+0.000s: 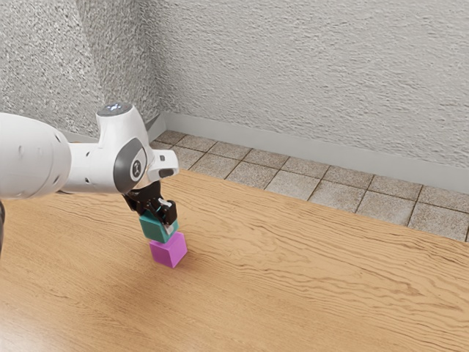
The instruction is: Pick up the blue block with one arm, and put the blue block on the pink block with one arm
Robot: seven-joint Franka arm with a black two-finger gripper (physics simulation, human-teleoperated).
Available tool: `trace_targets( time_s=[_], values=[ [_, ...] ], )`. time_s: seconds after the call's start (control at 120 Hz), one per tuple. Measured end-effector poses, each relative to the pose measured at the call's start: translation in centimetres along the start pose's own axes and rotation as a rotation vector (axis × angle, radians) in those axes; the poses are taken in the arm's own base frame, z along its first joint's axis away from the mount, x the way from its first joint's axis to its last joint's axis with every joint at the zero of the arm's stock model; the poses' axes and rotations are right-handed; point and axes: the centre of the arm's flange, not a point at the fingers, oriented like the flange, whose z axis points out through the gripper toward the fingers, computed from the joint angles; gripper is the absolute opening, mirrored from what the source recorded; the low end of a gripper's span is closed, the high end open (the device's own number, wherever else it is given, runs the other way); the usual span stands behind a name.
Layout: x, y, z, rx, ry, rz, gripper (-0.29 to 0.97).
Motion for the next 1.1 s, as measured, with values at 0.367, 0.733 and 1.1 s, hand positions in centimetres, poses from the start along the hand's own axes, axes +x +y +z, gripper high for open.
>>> trace_targets(
  time_s=[0.367,0.733,1.1],
  values=[
    [0.0,-0.1,0.0,-0.005,0.004,0.008,0.36],
    [0.1,-0.8,0.4,-0.004,0.0,-0.002,0.36],
    [0.2,0.2,0.7,-0.009,-0.006,0.017,0.36]
  ],
)
